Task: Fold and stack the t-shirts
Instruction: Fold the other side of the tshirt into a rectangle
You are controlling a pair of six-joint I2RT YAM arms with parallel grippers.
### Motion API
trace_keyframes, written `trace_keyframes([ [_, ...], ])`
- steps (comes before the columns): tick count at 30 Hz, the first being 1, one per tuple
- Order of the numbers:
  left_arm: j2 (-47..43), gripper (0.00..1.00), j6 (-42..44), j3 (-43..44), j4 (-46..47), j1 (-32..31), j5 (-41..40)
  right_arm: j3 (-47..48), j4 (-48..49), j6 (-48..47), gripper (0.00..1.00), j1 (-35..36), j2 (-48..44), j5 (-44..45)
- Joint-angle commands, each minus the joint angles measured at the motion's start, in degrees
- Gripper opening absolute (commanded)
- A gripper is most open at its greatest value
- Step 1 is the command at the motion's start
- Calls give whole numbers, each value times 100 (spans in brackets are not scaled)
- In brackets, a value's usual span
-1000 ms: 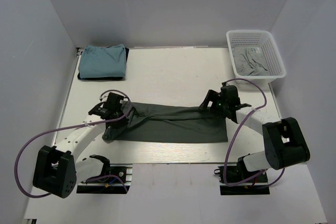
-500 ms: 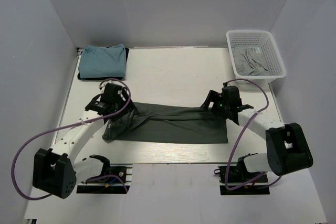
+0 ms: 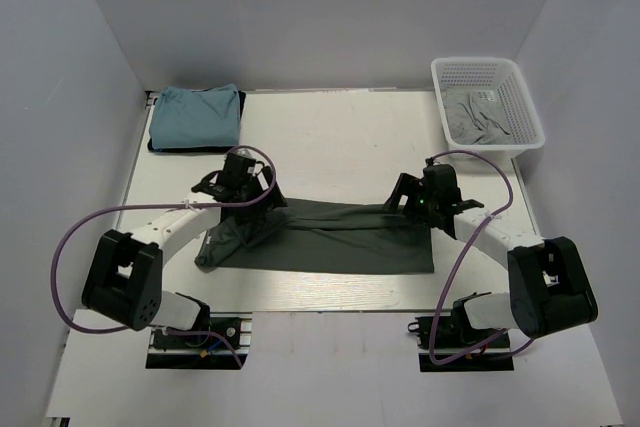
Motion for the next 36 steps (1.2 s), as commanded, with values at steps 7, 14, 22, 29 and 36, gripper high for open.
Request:
trace_keyframes([
  [7, 721, 100, 123, 187, 305, -329, -420, -5, -4, -69, 90, 17, -60, 99],
  [14, 512, 100, 264, 133, 666, -671, 64, -40, -22, -70, 90, 8, -77, 116],
  [22, 344, 100, 370, 10, 920, -901, 784, -58, -22, -105, 90, 8, -69, 143],
  [29, 133, 100, 484, 63, 578, -1120, 688, -58, -4, -131, 90, 8, 11, 143],
  [36, 598, 100, 660, 10, 323, -1507, 1128, -67, 22, -105, 90, 8, 55, 125],
])
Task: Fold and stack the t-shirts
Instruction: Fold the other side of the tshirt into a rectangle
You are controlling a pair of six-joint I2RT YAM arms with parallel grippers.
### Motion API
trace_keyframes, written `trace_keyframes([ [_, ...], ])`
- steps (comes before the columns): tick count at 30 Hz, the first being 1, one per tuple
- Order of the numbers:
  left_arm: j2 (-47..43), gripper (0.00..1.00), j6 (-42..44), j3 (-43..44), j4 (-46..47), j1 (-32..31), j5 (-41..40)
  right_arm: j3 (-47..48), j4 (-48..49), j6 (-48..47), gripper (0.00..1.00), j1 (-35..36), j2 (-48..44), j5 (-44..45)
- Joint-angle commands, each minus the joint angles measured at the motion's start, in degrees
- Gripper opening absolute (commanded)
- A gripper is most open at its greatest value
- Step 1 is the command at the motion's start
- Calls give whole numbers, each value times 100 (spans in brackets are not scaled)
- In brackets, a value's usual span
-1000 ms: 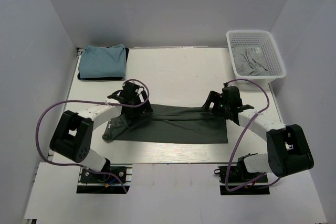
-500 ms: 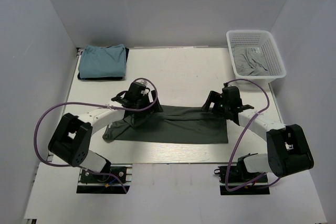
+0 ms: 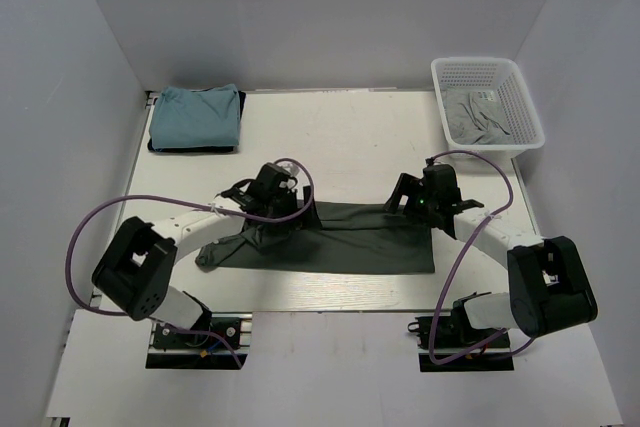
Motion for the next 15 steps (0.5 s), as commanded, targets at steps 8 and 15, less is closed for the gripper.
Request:
trace_keyframes([
  [8, 289, 100, 183, 623, -1795, -530, -888, -53, -13, -58, 90, 17, 55, 57],
  [15, -88, 100, 490, 1291, -2613, -785, -573, 17, -101, -76, 90, 17, 28, 136],
])
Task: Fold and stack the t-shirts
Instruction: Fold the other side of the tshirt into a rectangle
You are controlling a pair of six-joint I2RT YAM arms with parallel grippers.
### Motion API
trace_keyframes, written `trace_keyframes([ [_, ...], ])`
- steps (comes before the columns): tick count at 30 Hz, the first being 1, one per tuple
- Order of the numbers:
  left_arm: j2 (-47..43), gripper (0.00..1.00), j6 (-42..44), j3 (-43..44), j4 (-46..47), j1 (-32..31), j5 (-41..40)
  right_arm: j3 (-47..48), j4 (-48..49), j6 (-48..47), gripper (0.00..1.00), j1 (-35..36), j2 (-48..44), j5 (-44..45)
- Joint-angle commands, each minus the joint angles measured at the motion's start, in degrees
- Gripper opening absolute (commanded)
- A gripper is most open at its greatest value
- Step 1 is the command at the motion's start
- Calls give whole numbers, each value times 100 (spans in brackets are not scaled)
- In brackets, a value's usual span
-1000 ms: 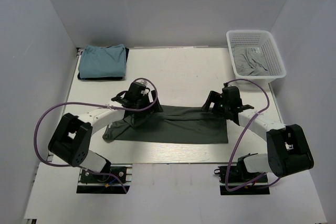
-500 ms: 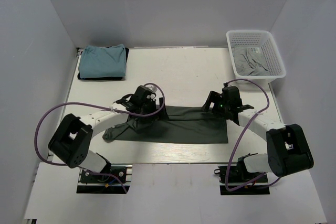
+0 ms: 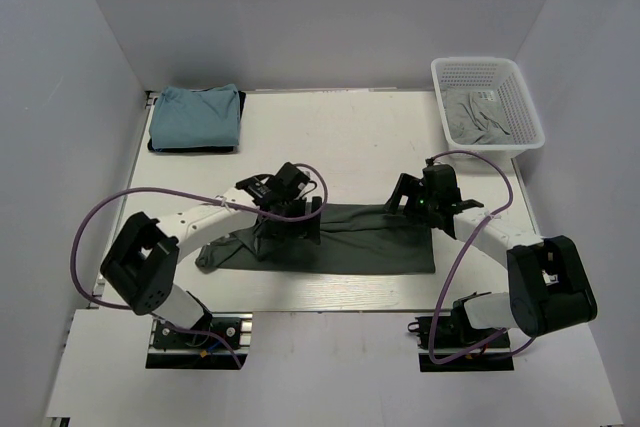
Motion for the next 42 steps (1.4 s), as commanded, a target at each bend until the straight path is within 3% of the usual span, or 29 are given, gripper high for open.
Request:
trace_keyframes([
  [1, -488, 100, 253, 406, -640, -159, 124, 17, -103, -78, 90, 8, 17, 117],
  [6, -857, 100, 95, 608, -1238, -160, -929, 43, -199, -113, 90, 35, -79, 327],
  [14, -1666, 100, 279, 310, -571, -107, -446, 157, -507, -254, 90, 148, -615, 539],
  [18, -1456, 100, -756, 556, -1527, 42, -2245, 394, -613, -552, 90, 473, -589, 293],
  [23, -1350, 100, -1505, 363, -836, 760, -3083, 964, -726, -886, 90, 1027, -230, 275],
  [29, -965, 100, -1452, -15, 35, 1780, -2618, 1325, -806, -1010, 90, 1326, 263, 363],
  [33, -253, 100, -1208, 55, 534, 2493, -1427, 1598, -920, -1404, 90, 2106, 421, 792],
  [36, 142, 100, -1110, -6, 905, 2687, -757, 1835, -859, -1502, 88, 2652, 694, 1038],
  [42, 267, 100, -1048, -506, 1264, 2854, -448, 2764, -1183, -1221, 83, 3891, 1755, 1557],
])
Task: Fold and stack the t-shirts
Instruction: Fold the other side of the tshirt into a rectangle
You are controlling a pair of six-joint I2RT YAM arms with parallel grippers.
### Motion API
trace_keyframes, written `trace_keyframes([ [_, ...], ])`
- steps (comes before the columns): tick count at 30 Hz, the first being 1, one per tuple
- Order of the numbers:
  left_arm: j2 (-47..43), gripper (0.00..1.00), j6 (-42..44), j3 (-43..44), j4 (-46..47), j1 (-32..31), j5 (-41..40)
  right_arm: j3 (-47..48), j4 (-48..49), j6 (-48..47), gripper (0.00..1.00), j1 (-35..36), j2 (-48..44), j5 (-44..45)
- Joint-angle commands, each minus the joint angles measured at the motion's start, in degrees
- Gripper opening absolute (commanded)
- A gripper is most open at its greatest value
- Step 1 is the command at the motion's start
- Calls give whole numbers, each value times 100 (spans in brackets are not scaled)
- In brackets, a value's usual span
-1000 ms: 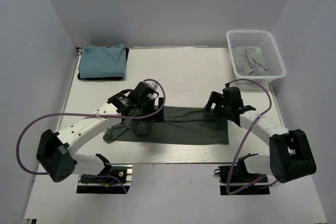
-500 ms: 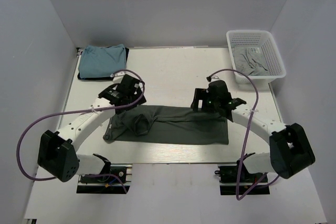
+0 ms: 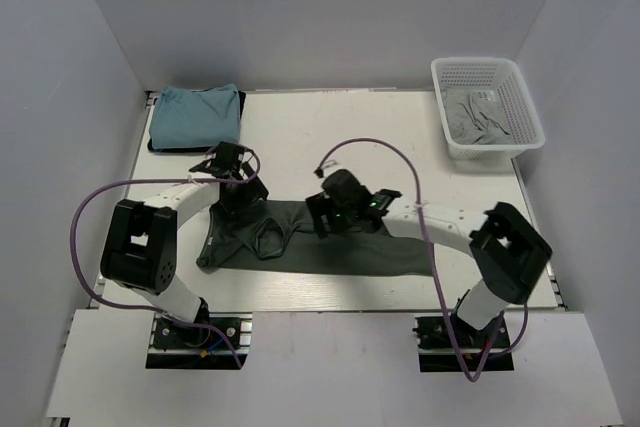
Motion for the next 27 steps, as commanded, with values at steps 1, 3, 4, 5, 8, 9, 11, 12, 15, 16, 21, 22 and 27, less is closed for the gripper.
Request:
trace_keyframes([
  [1, -214, 100, 80, -450, 507, 133, 549, 687, -318, 182, 83, 638, 472, 572],
  [3, -145, 100, 80, -565, 578, 186, 603, 985, -345, 656, 81, 885, 647, 626],
  [4, -144, 100, 80, -635, 578, 187, 603, 1073, -293, 1040, 81, 947, 657, 617],
  [5, -83, 100, 80, -636, 579, 248, 681, 1083, -249, 1471, 81, 1095, 658, 591],
  [8, -82, 100, 80, -812, 737, 310, 857, 1170, 59, 2192, 76, 1237, 850, 669],
  [9, -82, 100, 80, -890, 806, 310, 858, 1267, -19, 2230, 76, 1246, 929, 696],
  [11, -82, 100, 80, -943, 807, 310, 910, 1697, -447, 2344, 74, 1342, 1184, 923],
  [12, -143, 100, 80, -944, 807, 362, 910, 1907, -538, 2554, 71, 1360, 1350, 1012],
  [15, -292, 100, 80, -1005, 807, 362, 858, 2207, -907, 2767, 68, 1422, 1597, 1302],
  [16, -293, 100, 80, -1057, 807, 362, 910, 2234, -925, 2802, 67, 1448, 1607, 1329],
  [21, -512, 100, 80, -1058, 754, 362, 840, 2427, -1048, 2697, 61, 1361, 1808, 1013],
  [22, -513, 100, 80, -1058, 754, 362, 788, 2454, -1118, 2627, 58, 1352, 1887, 960],
  [27, -566, 100, 80, -1119, 806, 362, 910, 2586, -1058, 2346, 55, 1308, 2055, 749],
])
